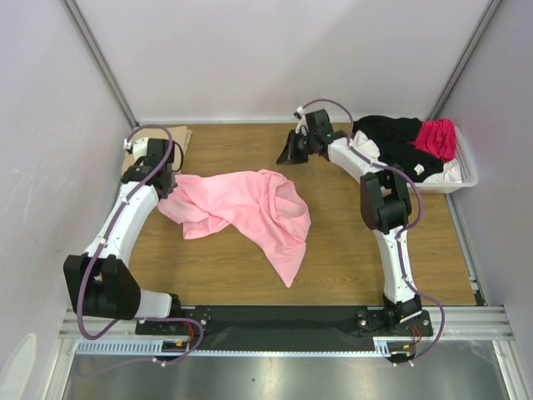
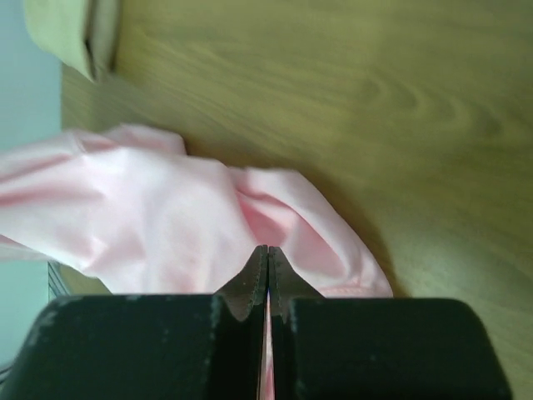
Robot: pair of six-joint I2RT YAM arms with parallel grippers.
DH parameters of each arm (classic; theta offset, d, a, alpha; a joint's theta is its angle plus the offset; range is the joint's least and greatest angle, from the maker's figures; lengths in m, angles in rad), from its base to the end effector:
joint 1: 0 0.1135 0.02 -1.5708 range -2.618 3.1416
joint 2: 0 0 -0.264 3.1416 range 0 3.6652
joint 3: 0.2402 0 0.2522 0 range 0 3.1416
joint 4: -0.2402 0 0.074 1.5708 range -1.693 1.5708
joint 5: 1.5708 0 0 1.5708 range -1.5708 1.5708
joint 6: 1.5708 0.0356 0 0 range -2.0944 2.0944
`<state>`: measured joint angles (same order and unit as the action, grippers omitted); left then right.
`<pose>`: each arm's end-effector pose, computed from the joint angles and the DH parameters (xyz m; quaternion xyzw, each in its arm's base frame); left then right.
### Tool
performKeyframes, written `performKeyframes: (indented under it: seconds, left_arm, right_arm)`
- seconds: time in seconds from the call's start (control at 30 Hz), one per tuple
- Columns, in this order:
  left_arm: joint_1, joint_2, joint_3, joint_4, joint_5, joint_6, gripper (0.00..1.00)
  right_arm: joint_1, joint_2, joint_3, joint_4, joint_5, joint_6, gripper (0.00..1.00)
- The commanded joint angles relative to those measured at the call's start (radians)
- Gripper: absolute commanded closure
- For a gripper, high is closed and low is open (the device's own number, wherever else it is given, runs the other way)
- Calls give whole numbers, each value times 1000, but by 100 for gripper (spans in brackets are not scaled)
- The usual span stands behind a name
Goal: Fold and stack the t-shirts
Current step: Flatten the tshirt out
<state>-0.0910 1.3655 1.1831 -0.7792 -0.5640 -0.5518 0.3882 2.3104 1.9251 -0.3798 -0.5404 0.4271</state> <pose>0.2781 -0.0063 0.3012 -0.2905 0.8730 0.1609 0.3572 0.4770 0.2149 0.1997 -0.0874 0.8884 0.3752 0.2495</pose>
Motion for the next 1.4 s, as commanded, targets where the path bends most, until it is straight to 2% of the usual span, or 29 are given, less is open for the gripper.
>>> performKeyframes:
  seconds: [0.0, 0.03, 0.1, 0.13, 0.23, 0.27, 0.33, 0.53, 0.67, 0.9, 1.07, 1.2, 1.23, 1.3, 1.37]
  left_arm:
    - [17, -65, 41, 58, -11, 53, 99]
    - [17, -69, 39, 70, -11, 58, 99]
    - [19, -80, 32, 84, -2, 67, 98]
    - [19, -83, 24, 90, -1, 67, 98]
    - [19, -80, 12, 97, 15, 64, 99]
    - [19, -80, 10, 95, 19, 62, 99]
    - [19, -75, 6, 97, 33, 59, 100]
    - [19, -77, -22, 104, 64, 70, 100]
    - [19, -97, -34, 113, 73, 87, 100]
    - [19, -135, -62, 130, 78, 98, 100]
    - [22, -157, -77, 136, 75, 99, 100]
    - [30, -170, -85, 139, 67, 102, 100]
    - [33, -177, -86, 144, 67, 104, 100]
    - [34, -180, -85, 152, 64, 108, 100]
    - [39, -184, -80, 155, 58, 118, 100]
  right_arm:
    - [-11, -51, 104, 12, 39, 25, 100]
    - [-21, -58, 109, -29, 45, 41, 100]
    - [-31, -68, 97, -62, 34, 94, 90]
    - [-35, -75, 59, -76, 34, 107, 75]
    - [-34, -123, -26, -105, 40, 133, 58]
    - [-32, -137, -85, -102, 49, 140, 46]
    - [-28, -175, -147, -73, 50, 186, 36]
    - [1, -190, -255, -16, 57, 288, 33]
    - [15, -168, -296, 88, 53, 378, 33]
    - [34, -109, -285, 179, 60, 430, 36]
    - [38, -54, -227, 200, 59, 450, 44]
    - [38, -48, -195, 220, 66, 458, 60]
    - [38, -48, -189, 243, 62, 464, 78]
    - [37, -52, -144, 251, 66, 464, 100]
    - [37, -60, -108, 242, 80, 443, 100]
